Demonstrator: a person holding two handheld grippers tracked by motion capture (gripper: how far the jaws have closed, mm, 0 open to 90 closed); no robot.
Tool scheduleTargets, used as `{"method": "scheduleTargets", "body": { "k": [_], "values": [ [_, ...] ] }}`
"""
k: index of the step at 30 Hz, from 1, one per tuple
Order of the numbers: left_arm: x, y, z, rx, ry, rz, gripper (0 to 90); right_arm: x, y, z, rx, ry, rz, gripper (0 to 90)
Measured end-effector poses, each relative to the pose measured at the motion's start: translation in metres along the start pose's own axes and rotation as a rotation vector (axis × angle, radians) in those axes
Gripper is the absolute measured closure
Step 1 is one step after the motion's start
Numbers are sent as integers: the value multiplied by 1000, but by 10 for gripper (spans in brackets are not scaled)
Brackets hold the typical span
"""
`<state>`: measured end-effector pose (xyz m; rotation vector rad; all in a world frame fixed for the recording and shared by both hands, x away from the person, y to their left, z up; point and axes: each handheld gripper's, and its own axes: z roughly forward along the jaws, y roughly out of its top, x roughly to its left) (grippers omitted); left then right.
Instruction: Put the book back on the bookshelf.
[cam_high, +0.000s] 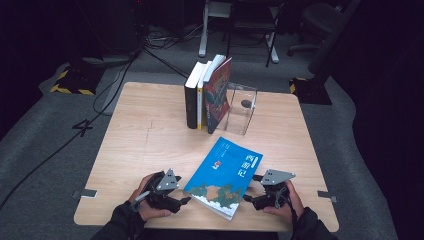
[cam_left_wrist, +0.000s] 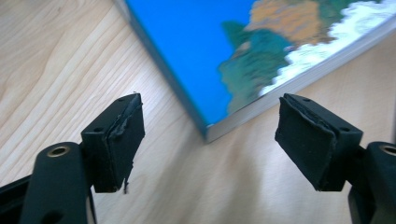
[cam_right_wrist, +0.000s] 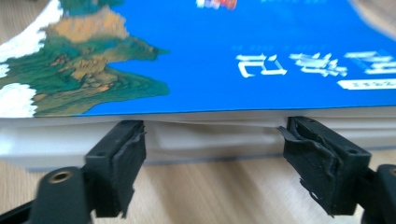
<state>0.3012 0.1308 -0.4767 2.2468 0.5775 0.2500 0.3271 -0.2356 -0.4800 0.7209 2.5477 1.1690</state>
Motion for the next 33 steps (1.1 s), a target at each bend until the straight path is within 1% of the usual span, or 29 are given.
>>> {"method": "scheduleTargets", "body": {
  "k": [2,3,5,7,10,12,13,14,15,16,17,18,20,21,22,24,25,28,30,31,32,33],
  "values": [
    [-8,7,1,-18,-15,20,230,0,4,-2,-18,-13,8,230],
    [-14,11,2,-18,-19,40,231,0,6,-2,-20,-16,11,230],
    [-26,18,8,-29,-32,66,232,0,10,-4,-26,-30,10,231],
    [-34,23,13,-21,-33,91,234,0,14,-5,-39,-35,9,231],
    [-46,32,26,-14,-53,109,238,0,20,-7,-63,-42,21,231],
    [-52,35,35,2,-51,131,233,0,23,-7,-70,-45,25,231],
    [-55,37,40,5,-41,126,233,0,24,-8,-76,-47,24,231],
    [-57,39,42,14,-13,124,236,1,26,-8,-79,-49,26,232],
    [-57,40,45,4,-14,122,240,1,26,-8,-77,-49,25,233],
    [-58,41,47,-8,-18,108,239,1,27,-8,-78,-50,23,234],
    [-59,42,48,-14,-15,109,242,1,27,-8,-82,-51,20,234],
    [-61,43,50,-16,-1,103,254,1,27,-8,-82,-51,19,234],
    [-62,47,53,-36,10,76,296,1,27,-8,-83,-50,16,234],
    [-62,49,54,-43,3,59,303,1,27,-8,-84,-50,15,234],
    [-62,50,55,-46,2,57,300,0,27,-7,-84,-49,18,234],
    [-65,51,56,-55,19,66,332,0,27,-7,-89,-49,15,234],
    [-66,52,56,-60,20,76,343,0,27,-7,-90,-47,18,234],
    [-65,51,52,-92,16,93,456,-2,25,-6,-84,-40,26,234],
    [-63,51,47,-125,11,103,566,-4,24,-6,-83,-30,36,235],
    [-62,50,45,-140,21,111,640,-5,24,-6,-85,-23,42,235],
    [-62,50,42,-163,32,117,695,-6,23,-7,-83,-16,49,235],
    [-61,49,41,-171,34,117,726,-6,23,-7,-84,-15,47,234]
  ]
}}
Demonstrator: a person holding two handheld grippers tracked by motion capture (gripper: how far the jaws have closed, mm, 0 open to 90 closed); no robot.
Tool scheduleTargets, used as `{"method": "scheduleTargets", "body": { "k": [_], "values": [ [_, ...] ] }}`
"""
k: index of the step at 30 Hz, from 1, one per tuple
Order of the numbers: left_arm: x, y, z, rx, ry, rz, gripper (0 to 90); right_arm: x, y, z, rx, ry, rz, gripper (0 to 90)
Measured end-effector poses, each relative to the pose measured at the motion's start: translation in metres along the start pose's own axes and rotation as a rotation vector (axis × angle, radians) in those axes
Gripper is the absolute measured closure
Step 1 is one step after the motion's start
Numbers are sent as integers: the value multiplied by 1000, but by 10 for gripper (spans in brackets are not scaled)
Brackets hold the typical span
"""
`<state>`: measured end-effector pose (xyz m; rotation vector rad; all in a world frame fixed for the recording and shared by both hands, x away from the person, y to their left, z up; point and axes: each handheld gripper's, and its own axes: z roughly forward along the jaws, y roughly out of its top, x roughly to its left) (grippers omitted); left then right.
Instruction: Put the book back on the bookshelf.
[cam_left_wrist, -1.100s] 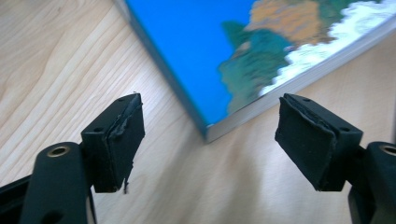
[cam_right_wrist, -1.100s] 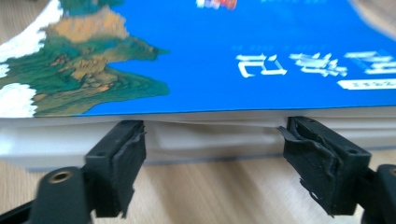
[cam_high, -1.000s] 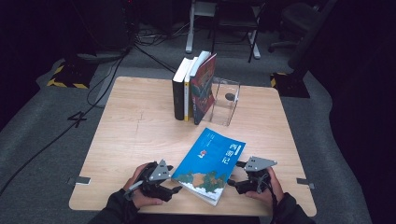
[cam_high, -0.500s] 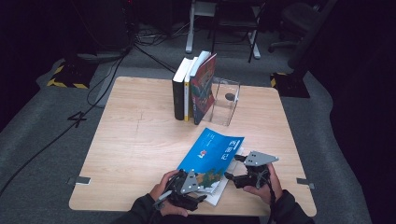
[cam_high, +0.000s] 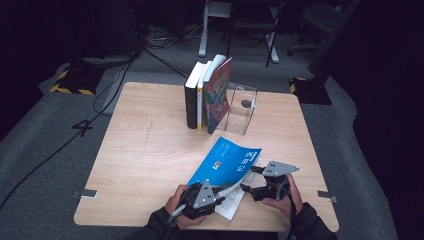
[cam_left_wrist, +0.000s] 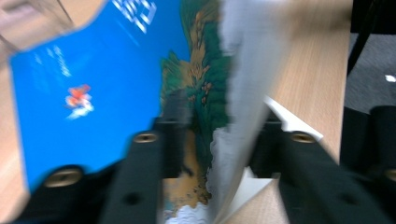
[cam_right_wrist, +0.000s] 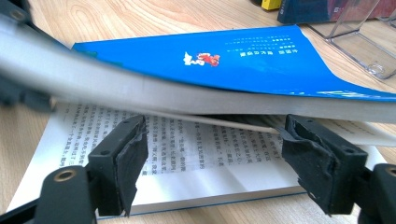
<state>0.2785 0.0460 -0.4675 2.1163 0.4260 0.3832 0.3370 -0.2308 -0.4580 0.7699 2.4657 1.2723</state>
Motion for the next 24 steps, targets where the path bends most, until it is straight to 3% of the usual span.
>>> {"method": "scheduleTargets", "body": {
  "k": [3,7,10,14,24],
  "values": [
    [8,-1,-4,-24,-12,-15,790,-1,-1,-3,-4,9,-10,236],
    [15,-2,-8,-10,-39,-8,801,-3,1,-18,-72,24,-33,290],
    [20,-3,-13,-8,-52,-7,803,0,5,-21,-87,35,-67,286],
    [29,-5,-20,1,-81,-12,802,5,10,-11,-73,51,-129,237],
    [42,-14,-35,8,-100,-33,780,-4,13,23,0,55,-170,223]
  ]
}}
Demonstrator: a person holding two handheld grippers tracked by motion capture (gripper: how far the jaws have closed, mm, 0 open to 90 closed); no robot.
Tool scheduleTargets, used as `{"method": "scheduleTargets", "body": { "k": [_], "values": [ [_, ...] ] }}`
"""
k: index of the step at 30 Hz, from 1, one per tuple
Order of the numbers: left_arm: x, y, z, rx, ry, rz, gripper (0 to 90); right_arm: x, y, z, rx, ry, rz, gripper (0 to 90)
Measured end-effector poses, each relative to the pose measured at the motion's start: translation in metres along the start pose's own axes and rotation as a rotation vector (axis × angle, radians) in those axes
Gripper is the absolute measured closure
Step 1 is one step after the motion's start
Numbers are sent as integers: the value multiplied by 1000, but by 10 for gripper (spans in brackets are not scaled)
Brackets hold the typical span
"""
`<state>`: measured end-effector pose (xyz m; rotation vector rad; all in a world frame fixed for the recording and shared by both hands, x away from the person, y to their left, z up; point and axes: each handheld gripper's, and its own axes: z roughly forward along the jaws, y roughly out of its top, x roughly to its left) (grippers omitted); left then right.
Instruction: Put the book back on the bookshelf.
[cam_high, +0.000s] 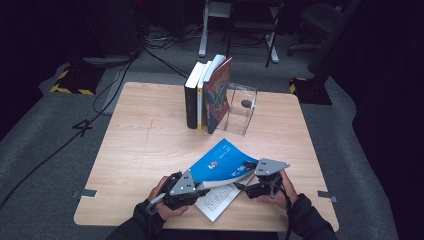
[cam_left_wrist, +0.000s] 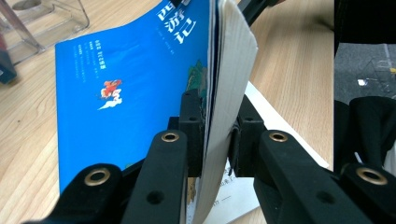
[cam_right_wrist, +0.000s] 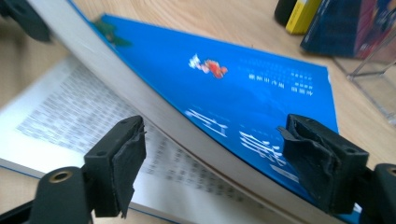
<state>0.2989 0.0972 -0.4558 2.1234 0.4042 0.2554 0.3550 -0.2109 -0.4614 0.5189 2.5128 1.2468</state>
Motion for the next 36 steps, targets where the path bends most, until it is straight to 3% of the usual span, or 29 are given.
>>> {"method": "scheduleTargets", "body": {
  "k": [2,5,7,8,14,17,19,21,29,36],
  "values": [
    [2,-2,-5,6,3,4,777,-6,-3,8,26,-14,-11,234],
    [6,-7,-11,10,3,-9,764,-15,-12,9,-28,29,33,302],
    [8,-11,-13,8,6,-26,729,-14,-15,7,-38,38,15,396],
    [9,-13,-14,15,12,-34,676,-11,-14,6,-43,44,-24,478],
    [14,-29,-20,56,125,-87,525,-8,-12,5,-69,53,-32,564],
    [19,-34,-20,65,163,-91,525,-3,-9,4,-61,43,-58,607],
    [23,-36,-19,35,164,-104,563,1,-7,2,-54,36,-72,633],
    [26,-34,-15,30,166,-74,616,4,-8,-1,-57,35,-78,661],
    [41,-23,3,9,101,-48,617,8,-13,-18,-39,-11,-81,699],
    [58,-11,24,-12,73,-32,591,8,-18,-33,-19,-73,-66,719]
  ]
}}
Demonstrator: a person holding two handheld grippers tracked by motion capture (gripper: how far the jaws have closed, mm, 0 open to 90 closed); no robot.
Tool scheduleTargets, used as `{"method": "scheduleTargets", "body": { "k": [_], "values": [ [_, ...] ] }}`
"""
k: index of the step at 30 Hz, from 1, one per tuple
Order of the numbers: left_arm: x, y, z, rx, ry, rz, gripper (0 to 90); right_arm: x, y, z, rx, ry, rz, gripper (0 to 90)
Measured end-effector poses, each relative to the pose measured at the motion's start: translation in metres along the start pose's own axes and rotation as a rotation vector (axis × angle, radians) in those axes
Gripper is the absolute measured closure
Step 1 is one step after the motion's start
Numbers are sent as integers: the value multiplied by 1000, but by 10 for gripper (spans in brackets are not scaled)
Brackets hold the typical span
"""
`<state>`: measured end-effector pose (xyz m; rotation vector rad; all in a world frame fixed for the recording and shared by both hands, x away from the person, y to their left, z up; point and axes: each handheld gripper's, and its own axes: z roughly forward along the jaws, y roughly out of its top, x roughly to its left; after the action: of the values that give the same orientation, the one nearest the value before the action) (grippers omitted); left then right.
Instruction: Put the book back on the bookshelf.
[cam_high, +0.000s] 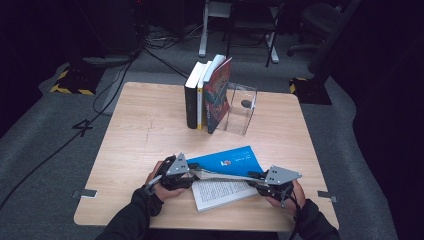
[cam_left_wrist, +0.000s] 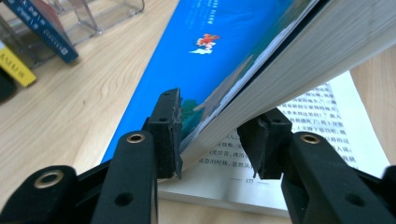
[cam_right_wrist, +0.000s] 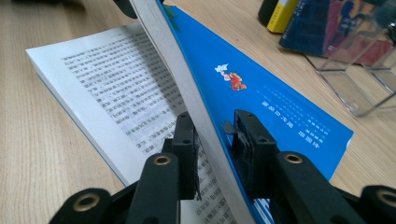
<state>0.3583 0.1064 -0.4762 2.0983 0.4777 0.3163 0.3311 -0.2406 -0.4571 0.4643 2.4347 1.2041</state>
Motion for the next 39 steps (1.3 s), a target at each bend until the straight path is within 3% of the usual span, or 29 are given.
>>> {"method": "scheduleTargets", "body": {
  "k": [4,6,8,13,16,22,25,28,29,32,35,39],
  "values": [
    [3,4,6,4,-2,-1,560,-4,-1,-5,7,-1,12,725],
    [0,6,5,22,20,2,543,-5,-1,-6,10,6,14,723],
    [-8,10,3,16,0,13,522,-6,0,-6,13,12,12,718],
    [-35,33,1,-32,-38,105,526,-6,0,-5,18,17,5,701],
    [-45,37,6,5,-31,153,639,-6,-1,-5,11,19,9,668],
    [-38,29,9,36,-98,150,740,-19,-11,-5,-7,41,49,423],
    [-35,27,6,27,-100,152,753,-30,-19,-9,-1,33,84,384],
    [-29,24,1,34,-122,156,756,-36,-26,-8,-20,50,99,459],
    [-26,22,-1,30,-129,147,755,-35,-25,-8,-34,66,83,498],
    [-15,19,-10,30,-131,119,740,-27,-16,-8,-48,51,6,579],
    [-9,16,-19,54,-86,105,686,-16,-8,-5,-54,83,-35,673],
    [-8,13,-31,112,-23,94,582,-1,3,4,-48,88,-75,724]
  ]
}}
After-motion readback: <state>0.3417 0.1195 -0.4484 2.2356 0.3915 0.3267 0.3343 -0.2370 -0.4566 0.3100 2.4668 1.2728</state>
